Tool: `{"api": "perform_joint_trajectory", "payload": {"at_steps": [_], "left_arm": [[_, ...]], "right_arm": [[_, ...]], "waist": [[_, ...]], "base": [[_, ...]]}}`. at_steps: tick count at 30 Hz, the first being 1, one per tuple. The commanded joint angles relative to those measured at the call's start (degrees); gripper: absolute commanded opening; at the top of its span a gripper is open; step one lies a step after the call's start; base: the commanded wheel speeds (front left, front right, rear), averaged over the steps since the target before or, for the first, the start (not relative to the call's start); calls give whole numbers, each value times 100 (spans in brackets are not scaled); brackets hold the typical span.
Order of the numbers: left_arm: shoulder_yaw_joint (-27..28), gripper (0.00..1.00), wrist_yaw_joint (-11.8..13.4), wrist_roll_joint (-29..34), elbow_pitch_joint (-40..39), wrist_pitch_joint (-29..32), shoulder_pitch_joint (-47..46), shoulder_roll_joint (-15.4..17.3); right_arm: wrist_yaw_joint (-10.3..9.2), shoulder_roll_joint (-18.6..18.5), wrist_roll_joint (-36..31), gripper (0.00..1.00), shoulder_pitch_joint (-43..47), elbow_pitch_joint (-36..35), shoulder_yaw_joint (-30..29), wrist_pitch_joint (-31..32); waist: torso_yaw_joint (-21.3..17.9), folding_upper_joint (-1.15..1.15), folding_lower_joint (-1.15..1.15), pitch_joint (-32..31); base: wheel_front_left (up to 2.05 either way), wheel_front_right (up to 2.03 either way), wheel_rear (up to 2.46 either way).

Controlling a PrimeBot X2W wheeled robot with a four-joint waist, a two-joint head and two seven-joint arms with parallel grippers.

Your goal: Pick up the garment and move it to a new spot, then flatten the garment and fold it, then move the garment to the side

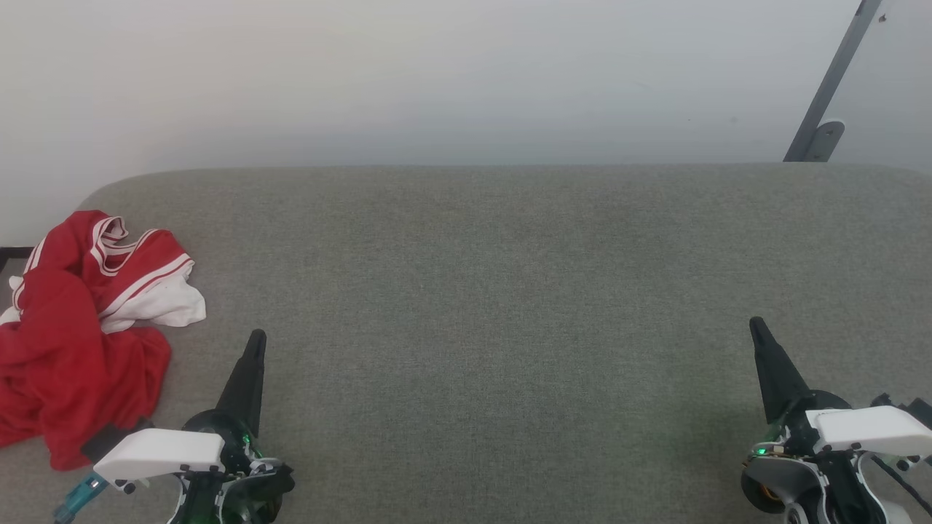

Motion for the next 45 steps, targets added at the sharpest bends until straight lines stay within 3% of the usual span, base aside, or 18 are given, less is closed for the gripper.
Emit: {"api": "perform_joint_trajectory", "payload": {"at_steps": [1,13,14,31,45], "left_arm": [[6,0,-23,-19,-4,11,-76,-13],[6,0,-23,-19,-4,11,-76,-13],[0,100,0,1,0,0,0,0],[-247,100,203,143,-185,-317,216,58],[-555,100,667,1564,-391,-697,215,430]], "right_arm": [[0,19,23,0,-28,-10,-2,8],[0,19,23,0,-28,-10,-1,9],[0,0,0,100,0,0,0,0],[-1,-69,-287,100,151,14,264,-245],[-1,-453,-1509,100,28,166,637,-604]], "waist": [[0,0,0,0],[0,0,0,0],[0,0,0,0],[-6,0,0,-7],[-15,0,0,-28]], "base": [[0,0,0],[0,0,0],[0,0,0],[0,0,0],[0,0,0]]}}
